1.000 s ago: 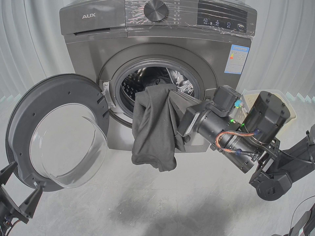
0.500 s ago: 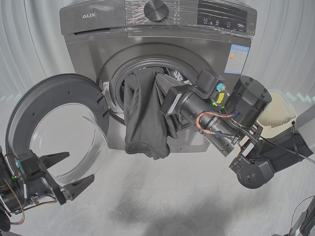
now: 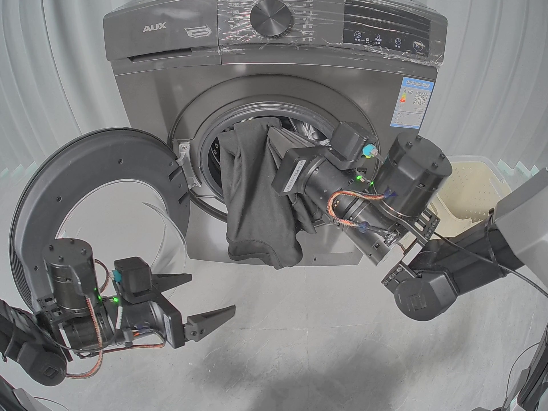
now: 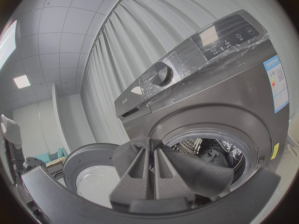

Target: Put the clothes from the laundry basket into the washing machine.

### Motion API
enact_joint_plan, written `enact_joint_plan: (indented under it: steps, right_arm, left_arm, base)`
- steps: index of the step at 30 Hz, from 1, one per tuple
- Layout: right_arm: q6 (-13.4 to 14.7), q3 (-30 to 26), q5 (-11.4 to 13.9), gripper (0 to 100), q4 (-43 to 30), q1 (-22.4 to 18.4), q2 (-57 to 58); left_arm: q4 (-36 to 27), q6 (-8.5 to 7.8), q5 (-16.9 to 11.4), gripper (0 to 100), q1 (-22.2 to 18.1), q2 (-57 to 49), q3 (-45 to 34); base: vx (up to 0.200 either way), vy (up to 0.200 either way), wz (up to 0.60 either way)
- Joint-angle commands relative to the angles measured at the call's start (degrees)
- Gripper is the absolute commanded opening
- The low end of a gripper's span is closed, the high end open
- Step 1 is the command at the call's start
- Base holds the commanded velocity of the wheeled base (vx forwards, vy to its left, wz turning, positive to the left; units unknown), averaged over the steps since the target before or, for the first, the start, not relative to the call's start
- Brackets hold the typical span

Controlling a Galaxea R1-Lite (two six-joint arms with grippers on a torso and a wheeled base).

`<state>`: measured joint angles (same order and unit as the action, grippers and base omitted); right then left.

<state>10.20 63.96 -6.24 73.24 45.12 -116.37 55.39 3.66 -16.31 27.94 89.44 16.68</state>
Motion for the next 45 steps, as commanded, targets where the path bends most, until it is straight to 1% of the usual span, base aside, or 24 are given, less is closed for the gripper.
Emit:
enact_joint_plan:
  steps: [1, 3, 6, 8, 9, 11, 12, 14, 16, 20, 23, 27, 30, 32, 35, 38, 39, 41, 45]
  right_arm:
    - [-0.01, 0.46, -0.09, 0, 0.15, -0.12, -0.96]
    - [-0.01, 0.46, -0.09, 0, 0.15, -0.21, -0.96]
    - [-0.01, 0.37, -0.09, 0, 0.06, -0.29, -0.96]
    - [-0.01, 0.37, -0.09, 0, 0.06, -0.47, -0.96]
    - [-0.01, 0.28, -0.09, 0, 0.15, -0.56, -0.96]
    - [-0.01, 0.11, -0.17, 0, 0.15, -0.56, -0.96]
    - [-0.01, 0.11, -0.17, 0, 0.15, -0.56, -1.05]
    - [-0.01, -0.07, -0.35, 0, 0.15, -0.82, -1.14]
    - [-0.01, -0.07, -1.05, 0, 0.06, -0.82, -1.31]
    - [-0.01, -0.07, -1.4, 0, 0.06, -0.64, -1.31]
    - [-0.01, -0.16, -1.4, 0, 0.15, -0.73, -1.31]
    - [-0.01, -0.16, -1.49, 0, 0.15, -0.73, -1.4]
    - [-0.01, -0.16, -1.49, 0, 0.15, -0.56, -1.4]
    - [-0.01, -0.24, -1.49, 0, 0.15, -0.47, -1.4]
    - [-0.01, -0.24, -1.49, 0, 0.15, -0.38, -1.4]
    - [-0.01, -0.24, -1.49, 0, 0.15, -0.21, -1.4]
    - [-0.01, -0.24, -1.49, 0, 0.15, -0.12, -1.4]
    - [0.08, -0.24, -1.49, 0, 0.15, -0.03, -1.4]
    - [0.08, -0.33, -1.58, 0, 0.24, -0.03, -1.4]
  left_arm:
    - [0.68, 0.47, 0.58, 100, 1.94, 6.27, 2.4]
    - [1.56, 0.65, 0.67, 100, 2.29, 7.68, 2.92]
    - [6.22, 2.58, 0.84, 100, 2.73, 12.07, 4.24]
    - [7.89, 3.46, 1.11, 100, 2.73, 13.3, 4.5]
    - [10.7, 5.31, 1.46, 100, 2.82, 15.15, 5.38]
    - [12.9, 6.98, 1.72, 100, 3.08, 17.26, 6.17]
    - [13.69, 7.42, 2.16, 100, 3.26, 18.22, 6.44]
    - [15.09, 7.77, 3.57, 100, 3.44, 20.33, 6.88]
    - [17.03, 7.86, 4.71, 100, 3.52, 22.18, 7.14]
    - [20.46, 8.03, 5.24, 100, 4.05, 25.52, 7.23]
    - [20.9, 8.56, 5.5, 100, 4.05, 26.92, 7.84]
    - [21.16, 10.67, 7.61, 100, 4.05, 28.68, 9.95]
    - [21.07, 11.37, 7.87, 100, 4.05, 29.03, 11.01]
    - [20.81, 12.16, 8.14, 100, 4.23, 29.39, 11.8]
    - [20.81, 13.92, 8.4, 100, 4.67, 31.06, 12.94]
    - [20.81, 15.33, 9.72, 100, 4.75, 32.73, 14.61]
    - [20.81, 16.65, 10.33, 100, 4.75, 33.52, 15.49]
    - [20.63, 18.4, 10.69, 100, 4.75, 34.48, 16.55]
    - [19.49, 20.78, 10.69, 100, 4.75, 35.36, 18.13]
  base:
    - [0.0, 0.0, 0.0]
    - [0.0, 0.0, 0.0]
    - [0.0, 0.0, 0.0]
    - [0.0, 0.0, 0.0]
    - [0.0, 0.0, 0.0]
    - [0.0, 0.0, 0.0]
    - [0.0, 0.0, 0.0]
    - [0.0, 0.0, 0.0]
    - [0.0, 0.0, 0.0]
    - [0.0, 0.0, 0.0]
    - [0.0, 0.0, 0.0]
    - [0.0, 0.0, 0.0]
    - [0.0, 0.0, 0.0]
    - [0.0, 0.0, 0.0]
    - [0.0, 0.0, 0.0]
    - [0.0, 0.0, 0.0]
    - [0.0, 0.0, 0.0]
    - [0.0, 0.0, 0.0]
    - [0.0, 0.0, 0.0]
